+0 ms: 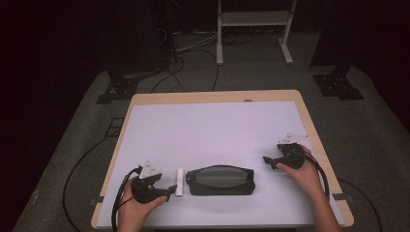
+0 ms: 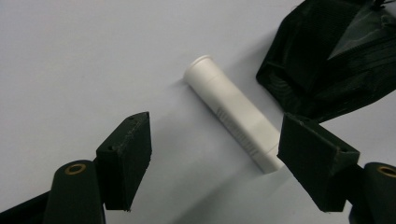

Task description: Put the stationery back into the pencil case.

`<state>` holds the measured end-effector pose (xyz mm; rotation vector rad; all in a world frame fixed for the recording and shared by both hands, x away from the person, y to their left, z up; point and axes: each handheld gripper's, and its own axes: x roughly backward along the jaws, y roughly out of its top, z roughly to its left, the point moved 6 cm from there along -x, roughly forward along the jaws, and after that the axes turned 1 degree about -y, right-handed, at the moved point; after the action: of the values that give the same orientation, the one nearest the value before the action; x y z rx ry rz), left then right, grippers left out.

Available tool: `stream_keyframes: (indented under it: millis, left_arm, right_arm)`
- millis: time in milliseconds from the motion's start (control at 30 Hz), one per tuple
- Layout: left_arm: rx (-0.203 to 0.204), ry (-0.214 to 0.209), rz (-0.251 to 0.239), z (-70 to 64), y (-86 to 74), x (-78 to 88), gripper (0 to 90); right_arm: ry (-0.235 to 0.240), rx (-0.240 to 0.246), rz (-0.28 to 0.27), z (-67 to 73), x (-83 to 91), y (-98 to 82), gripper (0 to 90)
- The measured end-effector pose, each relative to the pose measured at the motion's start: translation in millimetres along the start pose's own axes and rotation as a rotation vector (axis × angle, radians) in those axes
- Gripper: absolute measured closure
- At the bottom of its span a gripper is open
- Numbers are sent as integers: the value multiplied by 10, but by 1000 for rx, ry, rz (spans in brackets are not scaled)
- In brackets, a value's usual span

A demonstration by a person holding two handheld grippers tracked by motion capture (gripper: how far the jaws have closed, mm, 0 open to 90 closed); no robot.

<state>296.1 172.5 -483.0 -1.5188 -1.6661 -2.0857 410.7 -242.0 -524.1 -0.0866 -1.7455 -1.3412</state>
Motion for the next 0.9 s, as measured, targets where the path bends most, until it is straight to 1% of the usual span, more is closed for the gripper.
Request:
stream_keyframes:
  millis: [133,267,367,467,567,700,900]
  left_arm:
    - [-8,-11,10,-81,10,-79,248]
    - [-10,-14,15,-120,12,-126,244]
    - [-17,-9,21,-147,7,-164,242]
    - [-28,4,42,-160,-19,-218,242]
    - [-35,18,53,-152,-38,-231,243]
    - [-42,40,63,-106,-56,-204,247]
    - [-32,76,74,20,-97,-149,251]
  right_arm:
    - [0,0,0,1,0,0,158]
    - [0,1,0,1,0,0,158]
    - [0,-1,0,3,-1,1,158]
    - [0,-1,0,2,-1,0,158]
    - [0,-3,-1,4,-1,1,158]
    - [0,-2,-1,4,-1,1,158]
    - [0,-2,-1,4,-1,1,158]
